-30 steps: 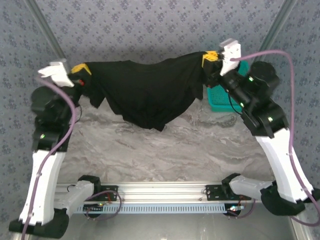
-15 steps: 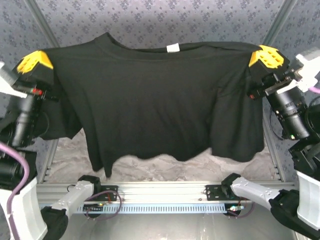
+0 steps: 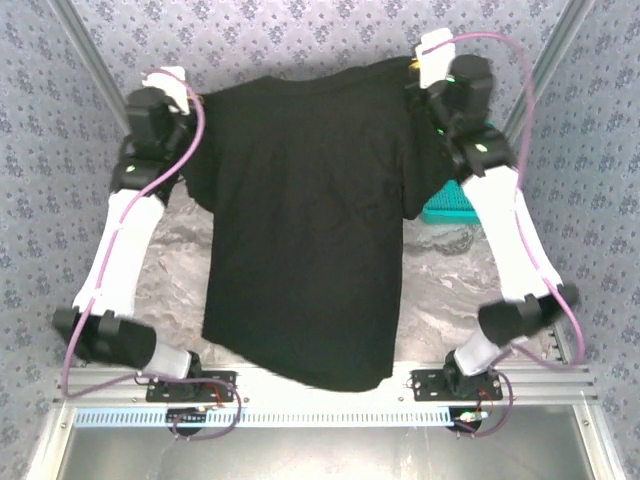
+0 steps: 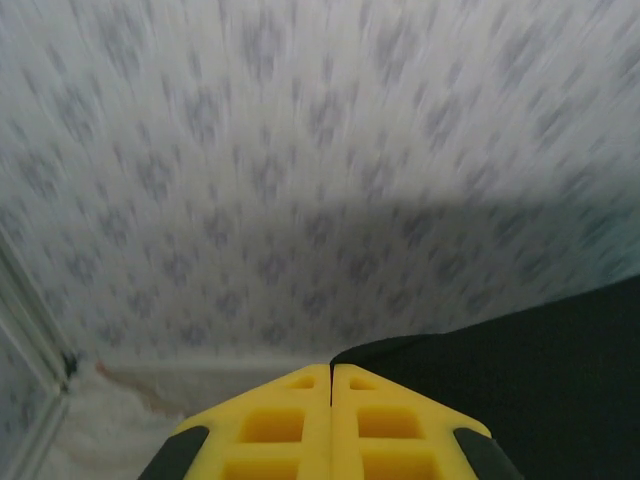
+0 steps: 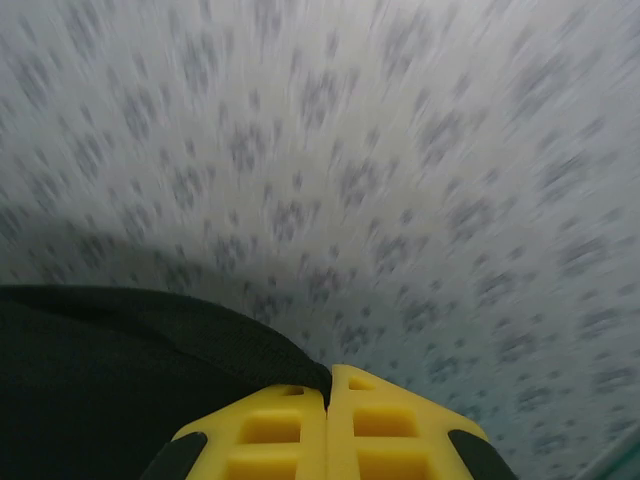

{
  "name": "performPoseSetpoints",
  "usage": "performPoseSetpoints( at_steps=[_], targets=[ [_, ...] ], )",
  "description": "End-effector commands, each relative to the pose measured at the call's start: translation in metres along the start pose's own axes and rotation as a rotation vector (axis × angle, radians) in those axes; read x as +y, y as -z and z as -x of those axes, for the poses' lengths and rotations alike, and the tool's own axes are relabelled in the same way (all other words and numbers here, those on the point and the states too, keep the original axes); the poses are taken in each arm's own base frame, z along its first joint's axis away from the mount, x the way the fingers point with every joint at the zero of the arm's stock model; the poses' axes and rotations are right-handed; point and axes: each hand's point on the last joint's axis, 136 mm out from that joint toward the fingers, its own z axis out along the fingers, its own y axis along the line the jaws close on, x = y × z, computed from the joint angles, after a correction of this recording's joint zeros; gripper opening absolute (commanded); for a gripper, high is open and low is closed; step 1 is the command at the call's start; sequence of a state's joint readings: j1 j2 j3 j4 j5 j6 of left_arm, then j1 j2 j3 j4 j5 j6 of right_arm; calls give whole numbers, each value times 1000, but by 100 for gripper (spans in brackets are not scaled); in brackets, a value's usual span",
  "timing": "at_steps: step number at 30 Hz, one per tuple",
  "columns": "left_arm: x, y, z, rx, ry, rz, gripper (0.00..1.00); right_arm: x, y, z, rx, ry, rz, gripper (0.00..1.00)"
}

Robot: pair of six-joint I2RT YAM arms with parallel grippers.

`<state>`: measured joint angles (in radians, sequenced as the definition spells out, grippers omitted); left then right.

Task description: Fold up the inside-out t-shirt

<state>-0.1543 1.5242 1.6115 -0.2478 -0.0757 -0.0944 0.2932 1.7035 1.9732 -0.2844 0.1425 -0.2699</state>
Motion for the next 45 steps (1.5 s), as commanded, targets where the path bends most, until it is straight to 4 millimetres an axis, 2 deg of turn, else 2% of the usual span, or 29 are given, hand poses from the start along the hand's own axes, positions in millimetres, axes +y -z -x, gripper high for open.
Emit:
performPoseSetpoints(
  at_steps=[1,2,4,5,7,9,11,13,14,15,16,20,22,24,26,29,32,35,38,40,45],
  targets=[
    [22,-65,-49,37,14,76,6,36,-98,-92,137,7,39,9],
    [26,-90,-75,86,16,87,11,41,-122,-120,189,17,25,20],
    [36,-129,-110,166,38,116,30,50,-162,-171,306,44,9,34],
    [40,-145,-126,214,52,120,35,54,-173,-185,349,45,-4,39],
    [45,-161,-137,274,66,130,44,72,-178,-196,399,63,28,46],
    [46,-162,-138,297,88,122,54,89,-167,-193,418,70,77,50],
    [41,-151,-136,312,134,82,61,104,-140,-194,472,21,144,52],
    [30,-134,-137,327,182,36,63,120,-103,-202,532,-64,201,58],
    [24,-125,-141,340,211,18,64,128,-83,-210,563,-101,229,60],
    [17,-113,-145,350,245,1,64,143,-54,-226,617,-151,269,62],
    [7,-100,-153,367,271,-23,64,152,-33,-232,642,-189,299,62],
    [-33,-53,-200,458,310,-99,64,195,49,-297,852,-311,406,66],
    [-48,-31,-225,508,318,-126,64,206,75,-329,940,-323,417,67],
    [-63,-10,-252,556,310,-154,64,211,86,-359,1022,-379,412,65],
    [-72,8,-281,612,308,-166,64,206,85,-388,1099,-367,361,63],
    [-81,28,-322,714,300,-186,64,193,76,-418,1166,-340,280,61],
    [-79,40,-352,782,284,-171,64,178,63,-429,1192,-361,226,58],
    [-80,44,-370,826,283,-173,64,163,50,-445,1236,-375,170,56],
    [-88,48,-380,854,237,-197,64,159,35,-457,1291,-377,140,55],
    [-96,48,-378,836,206,-223,64,155,17,-458,1287,-388,126,54],
    [-132,54,-359,739,86,-343,66,131,-39,-440,1232,-406,88,53]
  ],
)
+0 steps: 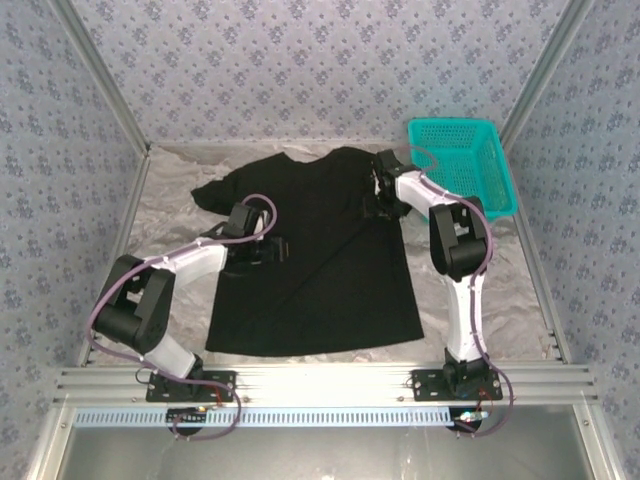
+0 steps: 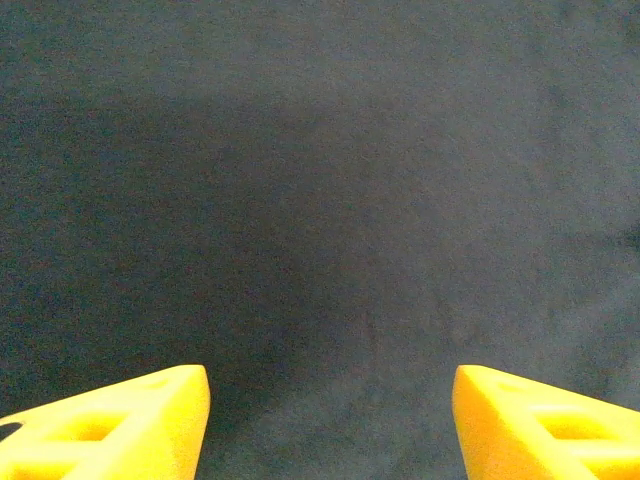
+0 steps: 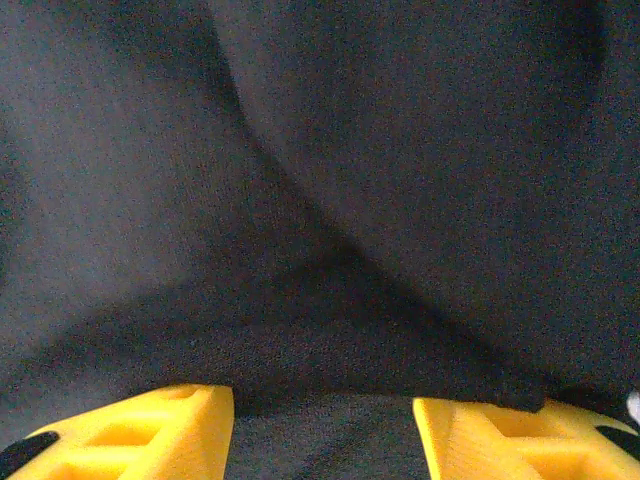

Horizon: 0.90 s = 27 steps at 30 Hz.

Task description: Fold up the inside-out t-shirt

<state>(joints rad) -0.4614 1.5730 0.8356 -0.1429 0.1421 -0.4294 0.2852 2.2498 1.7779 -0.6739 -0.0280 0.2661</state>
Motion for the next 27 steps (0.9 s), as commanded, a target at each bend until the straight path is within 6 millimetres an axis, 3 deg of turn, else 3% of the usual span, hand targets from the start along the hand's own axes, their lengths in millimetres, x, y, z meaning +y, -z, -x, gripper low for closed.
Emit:
performPoseSetpoints(
  at_steps=[1,6,9,13,17,23,27],
  targets=[
    [-27,7,10,-67,-119,-49,66,-28,-12,19,52,-46,-63,52],
    [-71,13,0,-54,-289,-162,67,-35,3,68,-17,-52,-18,52],
    [-115,18,-33,-13,-525,-261,68,-18,37,80,-85,28,56,54],
    [-155,25,-79,42,-784,-350,66,15,92,60,-184,45,221,56],
    [-185,23,-118,83,-981,-399,62,14,127,33,-251,-19,310,58],
    [-185,1,-148,186,-1142,-317,62,9,136,-6,-232,-28,338,58],
    [-185,-2,-158,199,-1185,-305,66,4,134,-16,-222,-38,342,58]
  ],
)
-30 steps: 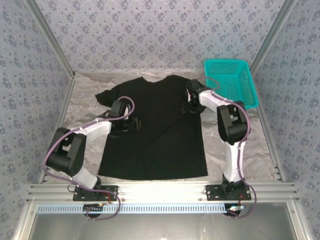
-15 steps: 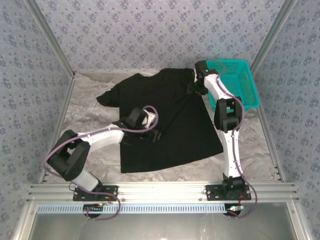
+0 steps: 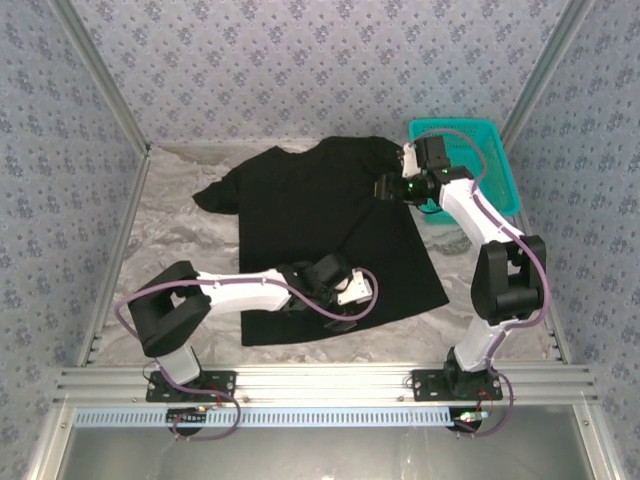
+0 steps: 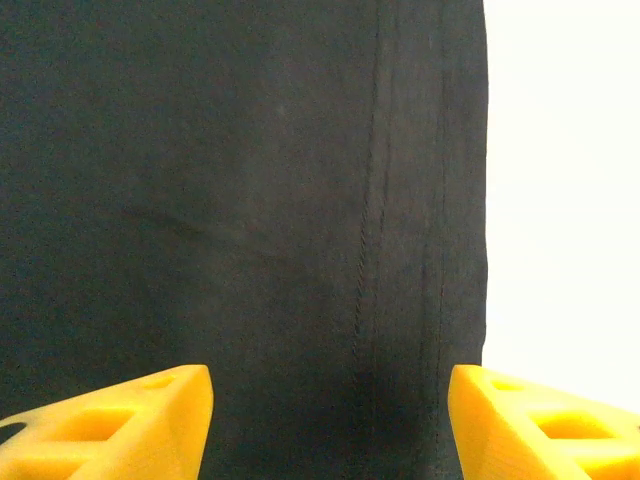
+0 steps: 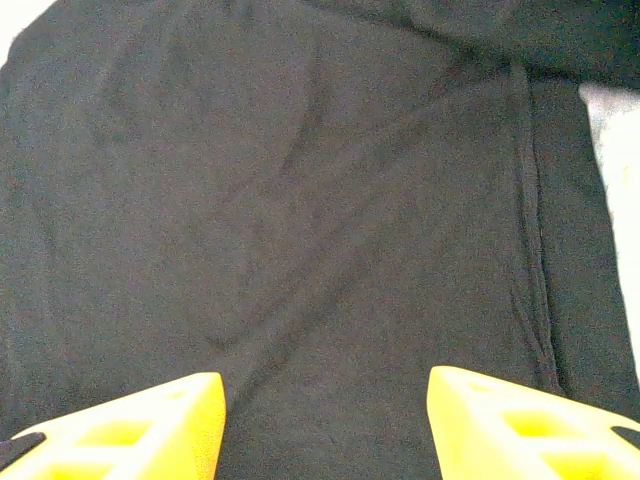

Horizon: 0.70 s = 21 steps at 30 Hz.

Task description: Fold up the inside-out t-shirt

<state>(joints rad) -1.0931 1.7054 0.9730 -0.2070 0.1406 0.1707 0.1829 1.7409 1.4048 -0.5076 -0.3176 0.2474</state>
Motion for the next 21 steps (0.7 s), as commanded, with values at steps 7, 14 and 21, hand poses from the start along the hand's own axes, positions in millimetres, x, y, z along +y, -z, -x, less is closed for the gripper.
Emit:
performPoseSetpoints(
  at_steps=[7,14,21],
  targets=[
    [3,-10,-13,95,-90,34,69,-6,-5,-17,26,-33,32,58],
    [12,-18,-17,136,-105,69,63,-10,-6,-21,33,-41,31,58],
    [18,-20,-18,151,-68,53,46,-10,-7,-23,36,-37,31,58]
  ],
)
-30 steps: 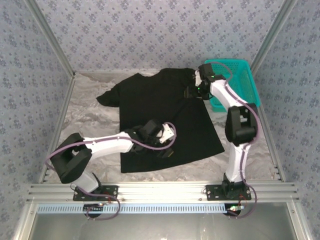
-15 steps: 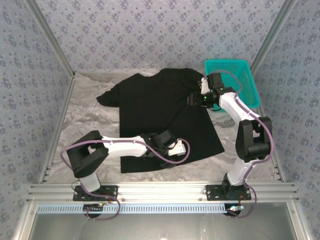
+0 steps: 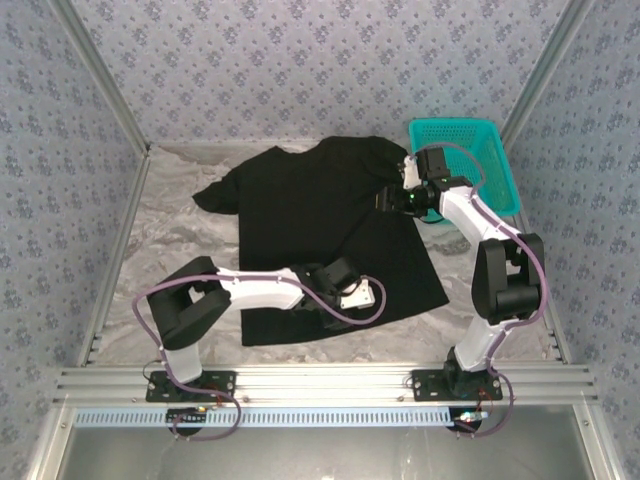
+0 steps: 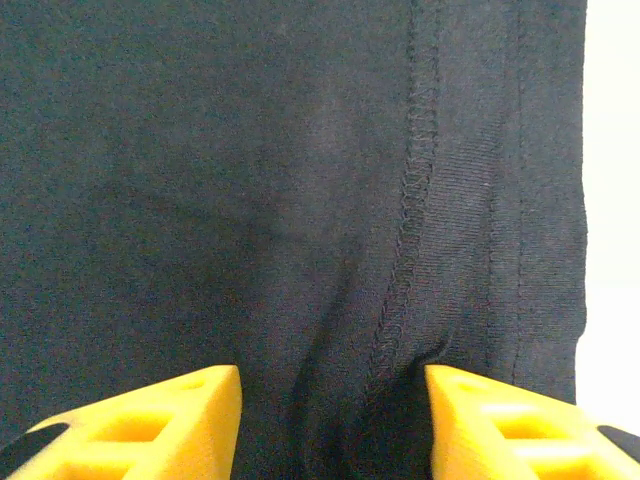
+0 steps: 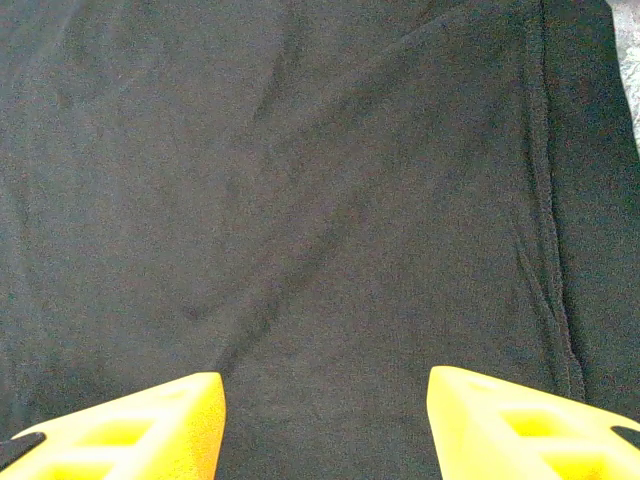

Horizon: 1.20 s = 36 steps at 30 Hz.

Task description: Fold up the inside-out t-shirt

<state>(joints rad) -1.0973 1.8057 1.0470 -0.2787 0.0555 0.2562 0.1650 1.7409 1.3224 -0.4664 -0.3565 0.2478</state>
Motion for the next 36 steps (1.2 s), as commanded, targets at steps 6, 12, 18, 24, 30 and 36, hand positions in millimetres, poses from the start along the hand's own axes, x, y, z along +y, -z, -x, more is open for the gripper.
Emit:
performPoseSetpoints(
  at_steps=[6,12,18,24,30,36],
  targets=[
    [7,3,-1,17,47,-40,35,1,4,-2,-1,-8,11,58],
    [13,8,3,-2,76,-48,28,0,7,-2,-5,-2,4,58],
    [16,12,7,-12,85,-49,30,-1,7,-5,3,-2,2,58],
    [20,19,10,-29,90,-38,34,0,6,-6,6,-1,4,58],
    [25,24,10,-42,102,-36,37,-1,4,-7,11,0,3,58],
    [26,27,13,-59,121,-53,39,-2,3,-8,14,-1,1,58]
  ],
)
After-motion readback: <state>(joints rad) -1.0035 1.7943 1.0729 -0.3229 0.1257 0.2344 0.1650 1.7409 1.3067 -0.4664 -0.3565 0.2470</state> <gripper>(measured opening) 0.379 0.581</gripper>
